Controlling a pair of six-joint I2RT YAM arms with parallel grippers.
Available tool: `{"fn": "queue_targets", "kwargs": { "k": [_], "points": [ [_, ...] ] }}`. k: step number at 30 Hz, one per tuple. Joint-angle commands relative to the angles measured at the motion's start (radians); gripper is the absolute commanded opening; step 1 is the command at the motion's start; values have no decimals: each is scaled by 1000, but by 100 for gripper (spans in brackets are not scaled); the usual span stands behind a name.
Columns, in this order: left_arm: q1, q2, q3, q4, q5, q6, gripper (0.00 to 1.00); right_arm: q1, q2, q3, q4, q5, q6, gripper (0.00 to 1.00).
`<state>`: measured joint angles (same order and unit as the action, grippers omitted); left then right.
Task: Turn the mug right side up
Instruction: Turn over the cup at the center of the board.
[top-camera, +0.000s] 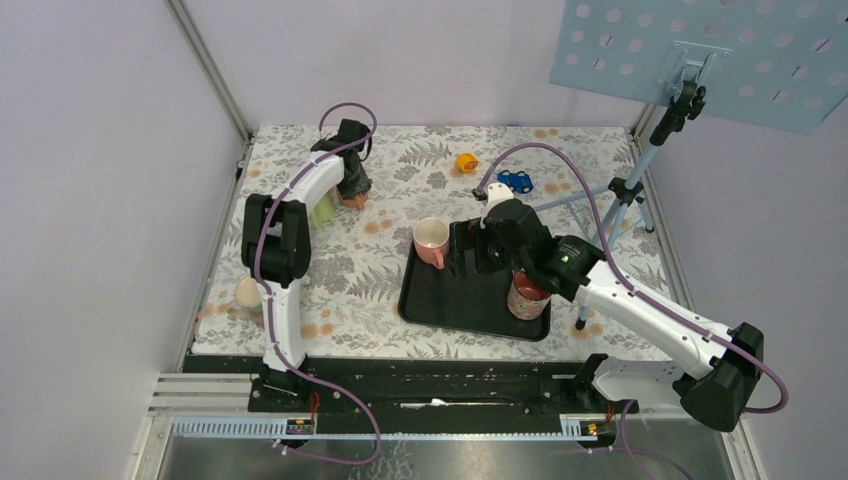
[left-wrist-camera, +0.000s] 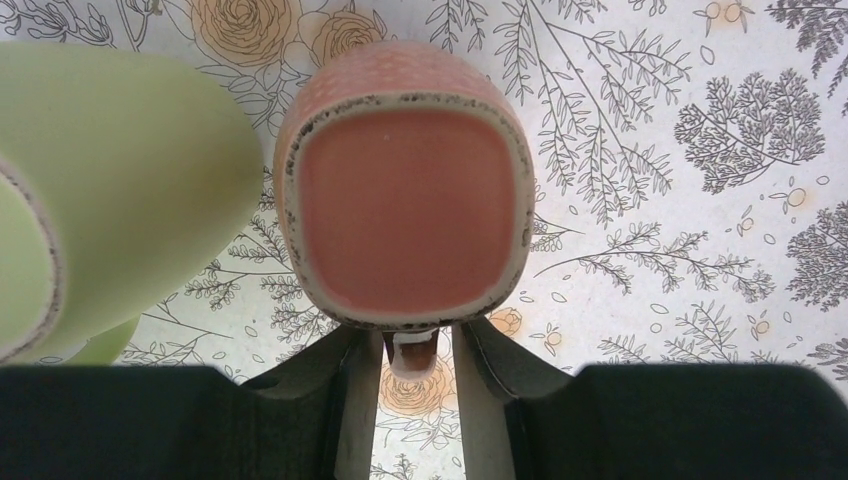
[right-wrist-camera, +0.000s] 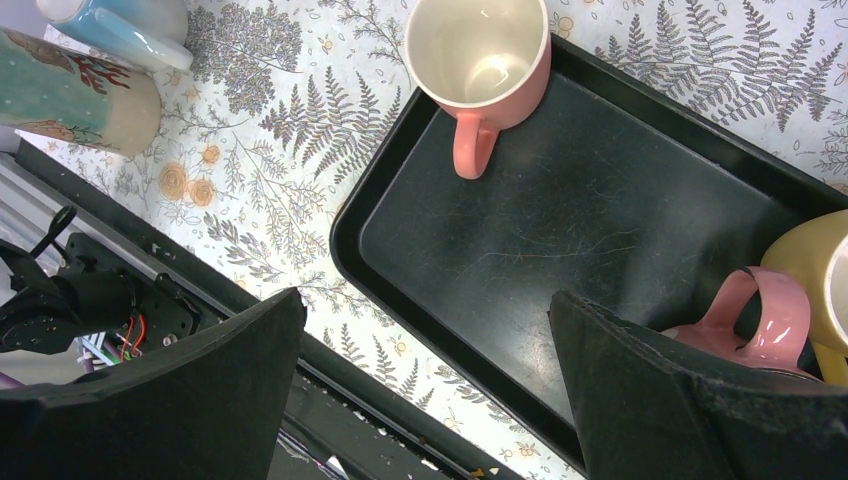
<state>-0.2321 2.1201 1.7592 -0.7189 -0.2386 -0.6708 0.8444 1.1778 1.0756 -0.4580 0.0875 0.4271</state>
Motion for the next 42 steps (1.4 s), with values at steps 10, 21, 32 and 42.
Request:
{"fn": "queue_targets", "kwargs": {
  "k": [10,21,32,42],
  "points": [
    [1,16,26,2,13,11,11,8,-32,-5,28,8,13,100],
    [-1,-127,49,16,56,33,0,8,-57,-14,53,47,34,100],
    [-1,-345,60,50,221,39,0,8,-71,14,126,44,76,100],
    [-10,-551,-49,226,544,-39,0,9,-59,31,286,-46,162,100]
  ]
}}
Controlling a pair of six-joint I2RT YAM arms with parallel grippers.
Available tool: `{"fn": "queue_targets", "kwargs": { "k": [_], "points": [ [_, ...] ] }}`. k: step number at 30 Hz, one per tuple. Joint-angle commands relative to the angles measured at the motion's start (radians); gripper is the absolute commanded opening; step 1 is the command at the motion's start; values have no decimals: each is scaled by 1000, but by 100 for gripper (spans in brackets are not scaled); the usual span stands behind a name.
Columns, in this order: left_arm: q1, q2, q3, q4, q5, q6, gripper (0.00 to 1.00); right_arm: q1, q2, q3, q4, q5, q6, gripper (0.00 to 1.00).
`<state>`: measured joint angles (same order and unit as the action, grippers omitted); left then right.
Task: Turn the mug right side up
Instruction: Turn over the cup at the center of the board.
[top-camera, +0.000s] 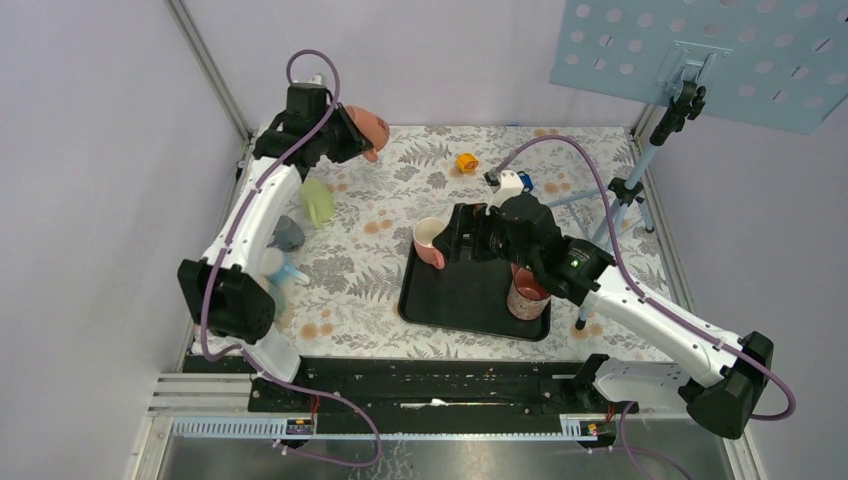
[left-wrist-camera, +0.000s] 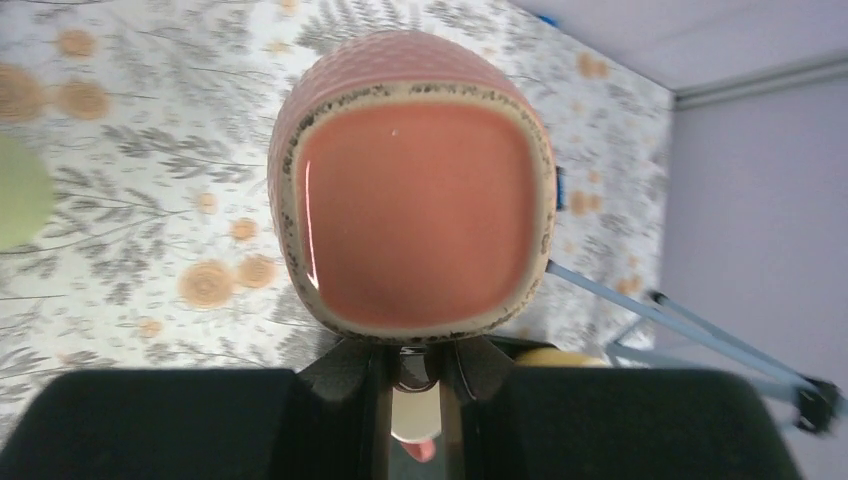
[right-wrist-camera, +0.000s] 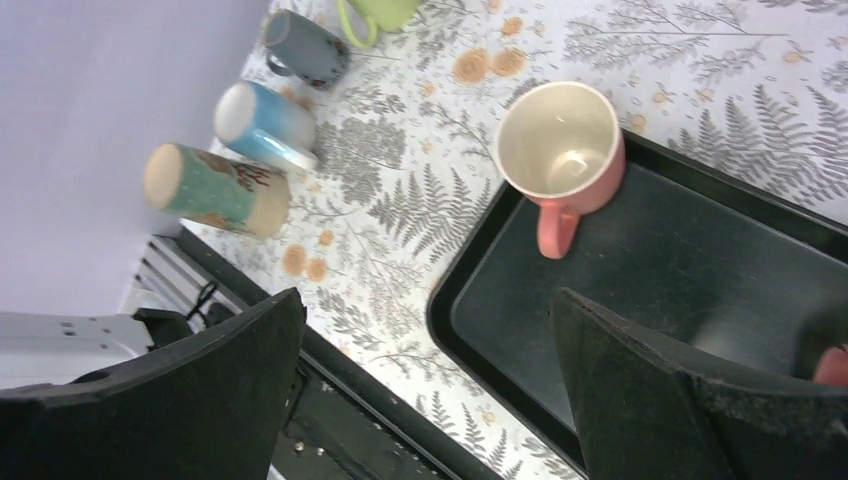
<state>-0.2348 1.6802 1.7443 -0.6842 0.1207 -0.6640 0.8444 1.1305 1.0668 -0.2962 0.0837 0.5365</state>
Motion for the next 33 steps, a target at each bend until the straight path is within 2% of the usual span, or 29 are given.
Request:
{"fn": "queue_targets", "kwargs": {
  "k": [1,6,12,22,33],
  "points": [
    [-8,-132,-56,223,219,-64,0,7,-8,42,140,-52,62,100],
    [-30,-209,-122,349,353,-129,0,-24,27,66,198,-143,100,100],
    [-74,-265,-207,521,477,-235,0,-121,35,34,359,-311,201,100],
    [-177,-313,-389,899,567,-434,0,-196,10,-9,473,-363,289,100],
    [-232,-311,-440,1068,605,-526,0,-278,-14,-71,626,-451,425,99]
  ]
}}
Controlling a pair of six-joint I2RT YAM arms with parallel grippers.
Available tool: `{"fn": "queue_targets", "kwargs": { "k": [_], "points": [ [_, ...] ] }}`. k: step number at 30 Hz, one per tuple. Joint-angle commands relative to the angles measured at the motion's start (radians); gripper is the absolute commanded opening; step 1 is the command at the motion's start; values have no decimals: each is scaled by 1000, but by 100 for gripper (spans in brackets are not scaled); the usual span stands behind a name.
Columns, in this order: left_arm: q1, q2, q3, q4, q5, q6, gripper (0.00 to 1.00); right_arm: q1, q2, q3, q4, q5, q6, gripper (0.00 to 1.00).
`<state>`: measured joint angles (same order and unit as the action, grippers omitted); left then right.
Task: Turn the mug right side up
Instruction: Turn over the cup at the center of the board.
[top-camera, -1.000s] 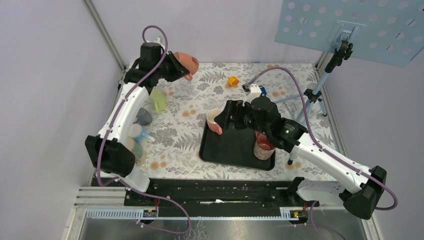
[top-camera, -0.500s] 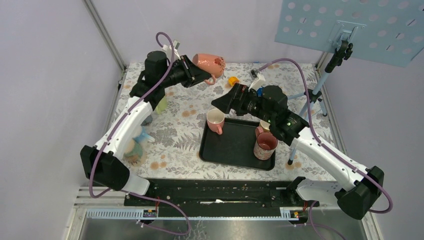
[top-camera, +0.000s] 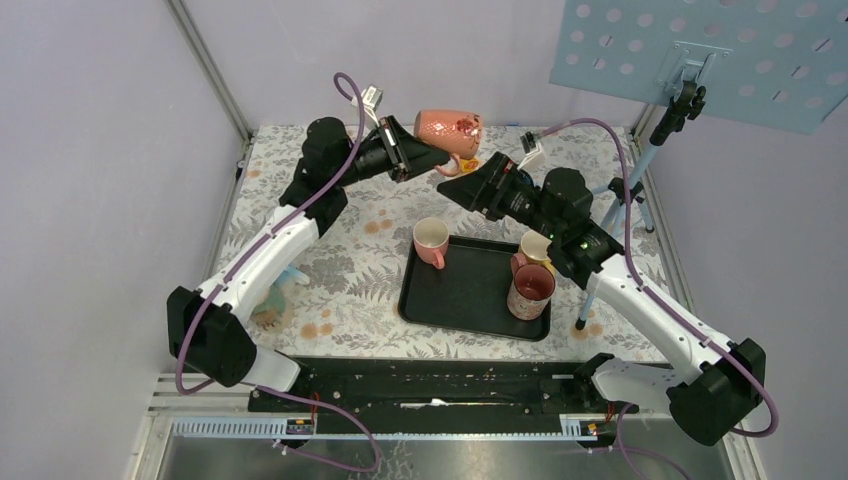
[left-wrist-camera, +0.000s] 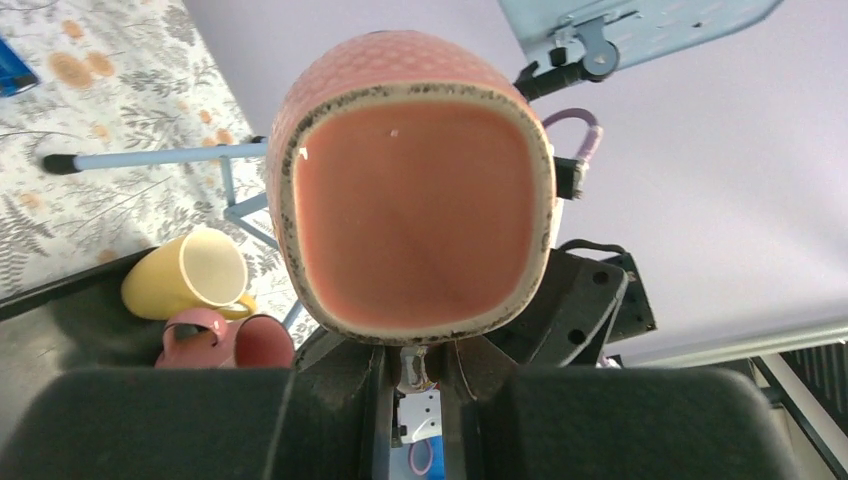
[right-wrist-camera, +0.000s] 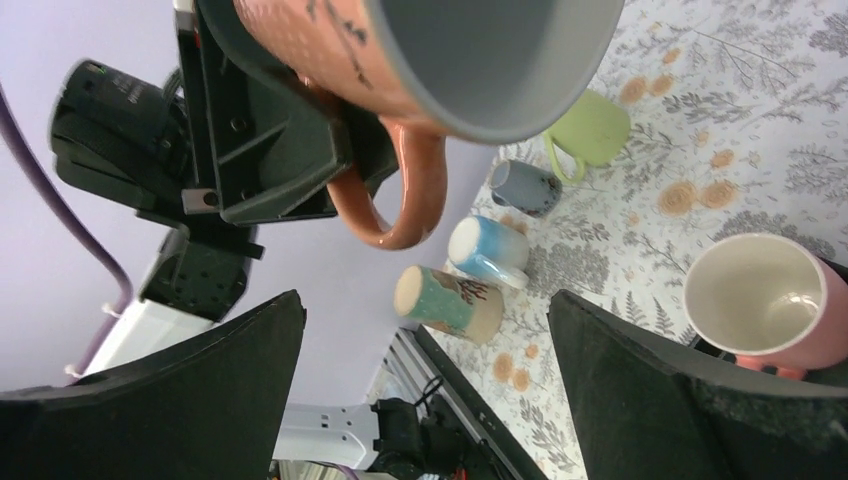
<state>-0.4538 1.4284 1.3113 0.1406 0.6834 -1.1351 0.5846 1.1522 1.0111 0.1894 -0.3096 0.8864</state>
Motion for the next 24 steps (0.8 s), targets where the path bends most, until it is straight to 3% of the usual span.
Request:
{"fn": "queue_targets", "kwargs": {
  "k": [1,8,17,24],
  "points": [
    [-15,-59,-12,255,46,-62,0,-20,-34,-20,163,-62,89,98],
    [-20,-59,-59,368,68,-136,0,-31,-11,-39,287,-103,180,88],
    [-28,-60,-92,437,71,-185,0,-35,19,-42,340,-97,252,64],
    [-34,-57,-108,477,93,-195,0,-35,35,-48,378,-124,280,55]
  ]
}}
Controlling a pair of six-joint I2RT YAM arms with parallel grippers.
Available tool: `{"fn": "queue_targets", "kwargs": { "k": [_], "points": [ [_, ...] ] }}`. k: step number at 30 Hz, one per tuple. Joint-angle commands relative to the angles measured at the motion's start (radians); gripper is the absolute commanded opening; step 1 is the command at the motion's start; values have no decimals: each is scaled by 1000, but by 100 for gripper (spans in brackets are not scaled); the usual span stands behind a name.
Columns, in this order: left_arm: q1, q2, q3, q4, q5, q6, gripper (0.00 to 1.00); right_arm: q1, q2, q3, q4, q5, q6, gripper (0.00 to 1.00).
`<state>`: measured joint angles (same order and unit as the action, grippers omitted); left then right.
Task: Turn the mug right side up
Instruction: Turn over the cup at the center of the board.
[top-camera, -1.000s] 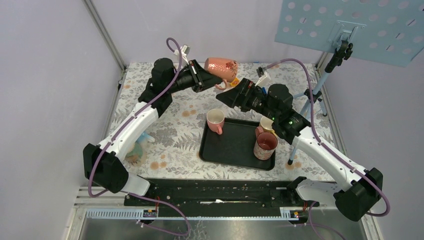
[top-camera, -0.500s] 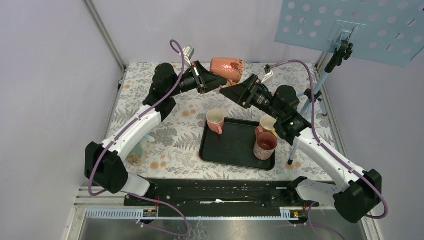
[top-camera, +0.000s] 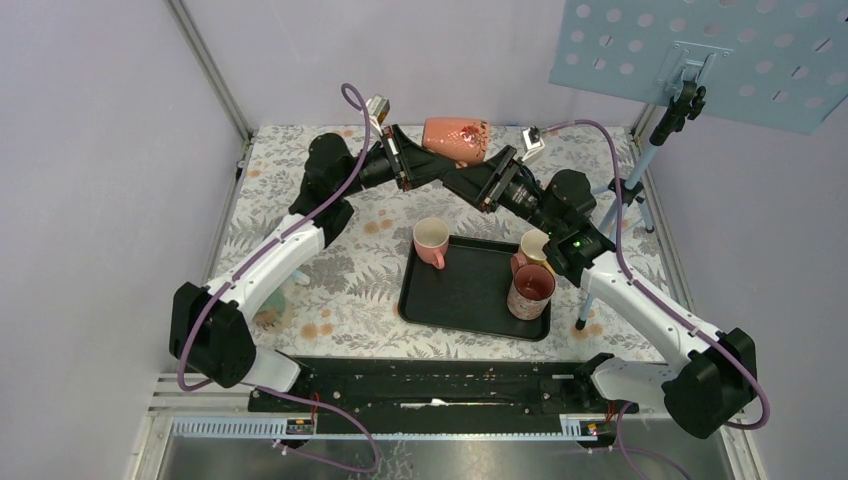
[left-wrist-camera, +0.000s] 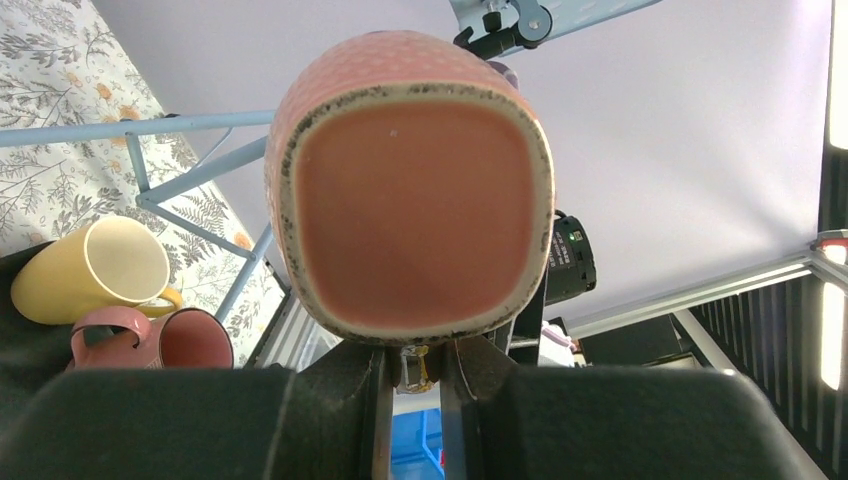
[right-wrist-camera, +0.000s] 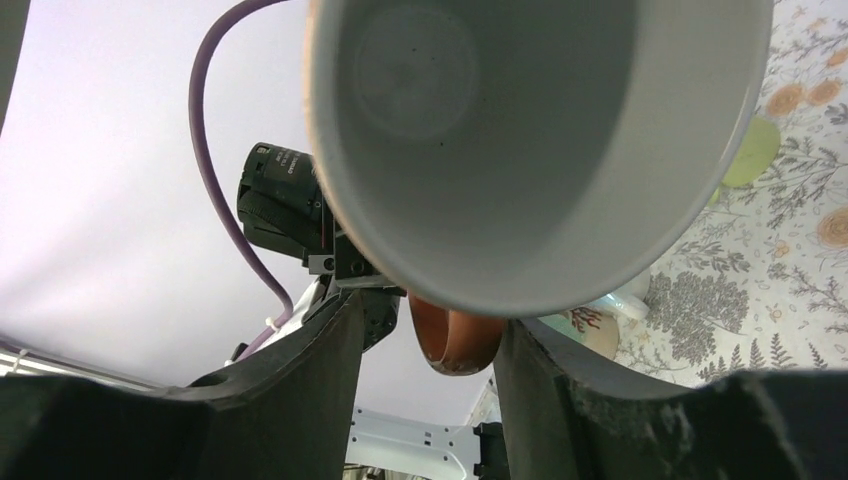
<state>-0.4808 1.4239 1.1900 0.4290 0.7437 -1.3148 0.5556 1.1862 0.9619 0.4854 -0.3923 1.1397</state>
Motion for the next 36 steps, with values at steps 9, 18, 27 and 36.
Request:
{"fn": "queue_targets", "kwargs": {
  "k": [9,18,27,36],
  "points": [
    [-10,-45,-7,255,74,-38,0,-7,-1,3,86,-87,31,46],
    [-24,-41,-12,262,78,-21,0,-7,10,5,132,-118,79,35],
    [-37,-39,-32,286,70,-11,0,-6,11,-2,124,-100,79,13],
    [-38,-32,-56,288,66,36,0,-8,-9,20,-26,-59,-37,0]
  ]
}}
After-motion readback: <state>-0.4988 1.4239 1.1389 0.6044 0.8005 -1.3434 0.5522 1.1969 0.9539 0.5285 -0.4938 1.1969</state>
